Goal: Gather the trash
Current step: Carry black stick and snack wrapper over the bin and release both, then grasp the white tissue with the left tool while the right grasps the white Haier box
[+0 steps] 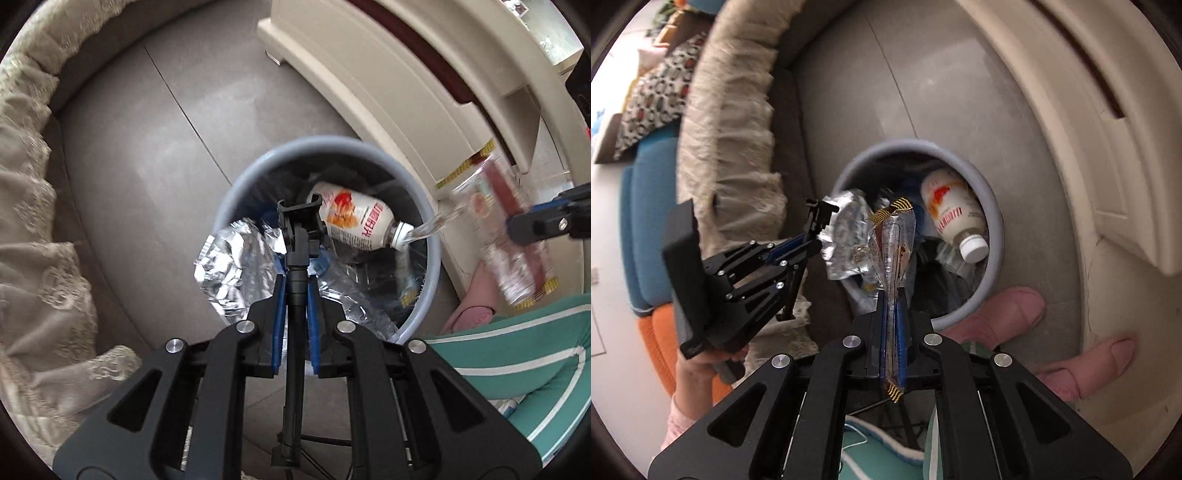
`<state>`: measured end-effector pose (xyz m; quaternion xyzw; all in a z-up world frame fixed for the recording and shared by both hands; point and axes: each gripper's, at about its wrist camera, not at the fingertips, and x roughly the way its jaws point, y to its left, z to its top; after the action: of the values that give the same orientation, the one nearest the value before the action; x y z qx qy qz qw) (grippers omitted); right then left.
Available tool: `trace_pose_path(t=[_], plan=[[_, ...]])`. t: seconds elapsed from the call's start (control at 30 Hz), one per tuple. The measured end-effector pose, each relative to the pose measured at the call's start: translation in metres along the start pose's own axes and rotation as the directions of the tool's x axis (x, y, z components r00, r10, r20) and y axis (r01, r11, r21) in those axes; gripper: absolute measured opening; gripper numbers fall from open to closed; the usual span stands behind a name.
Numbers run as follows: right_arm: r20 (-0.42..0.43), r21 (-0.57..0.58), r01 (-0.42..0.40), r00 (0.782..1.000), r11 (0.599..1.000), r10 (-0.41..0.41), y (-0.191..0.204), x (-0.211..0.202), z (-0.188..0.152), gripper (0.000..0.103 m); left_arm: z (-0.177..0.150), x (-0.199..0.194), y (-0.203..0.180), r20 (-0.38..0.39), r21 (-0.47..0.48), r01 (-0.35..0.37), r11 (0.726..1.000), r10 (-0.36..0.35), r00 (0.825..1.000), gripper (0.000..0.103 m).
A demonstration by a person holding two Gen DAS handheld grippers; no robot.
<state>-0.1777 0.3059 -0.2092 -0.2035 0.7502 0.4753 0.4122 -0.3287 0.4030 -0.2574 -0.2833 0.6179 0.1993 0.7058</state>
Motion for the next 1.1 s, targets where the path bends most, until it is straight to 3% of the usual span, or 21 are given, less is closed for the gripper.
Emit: trace_pose_path(t=[0.1,0.13,0.17,0.2,0.37,0.73,1.1], plan=[[-0.028,0.006,0.025,0.999,1.0,-0.025,0.006,0.023,0.012,0.018,0.0,0.015,0.0,-0.019,-0.005,0.006,1.0,-0.006,1.0,0.01],[-0.03,0.011,0.03,0.999,0.999,-0.03,0.005,0.026,0.012,0.036,0.001,0.018,-0.002,-0.022,0.002,0.001,1.0,-0.001,1.0,0.014],[-0.031,0.02,0.039,0.999,0.999,-0.038,0.003,0.028,0.012,0.054,0.001,0.021,-0.003,-0.024,0.011,-0.007,1.0,0.007,1.0,0.027],[-0.027,0.024,0.037,0.999,0.999,-0.037,0.001,0.03,0.012,0.056,0.001,0.022,-0.005,-0.02,0.018,-0.031,0.999,0.031,0.999,0.037],[0.0,0.028,0.017,1.0,0.999,-0.017,-0.002,0.024,0.018,0.056,0.002,0.013,-0.004,0.004,0.019,-0.057,0.998,0.057,0.998,0.045],[0.15,-0.005,-0.06,0.987,0.998,0.06,-0.005,-0.06,-0.001,0.063,0.015,-0.044,-0.021,0.122,0.047,-0.068,0.997,0.061,0.991,0.048],[0.345,-0.002,-0.066,0.937,0.998,0.063,-0.047,-0.172,-0.058,0.063,0.03,-0.105,-0.088,0.27,0.162,-0.092,0.982,0.045,0.962,0.055]])
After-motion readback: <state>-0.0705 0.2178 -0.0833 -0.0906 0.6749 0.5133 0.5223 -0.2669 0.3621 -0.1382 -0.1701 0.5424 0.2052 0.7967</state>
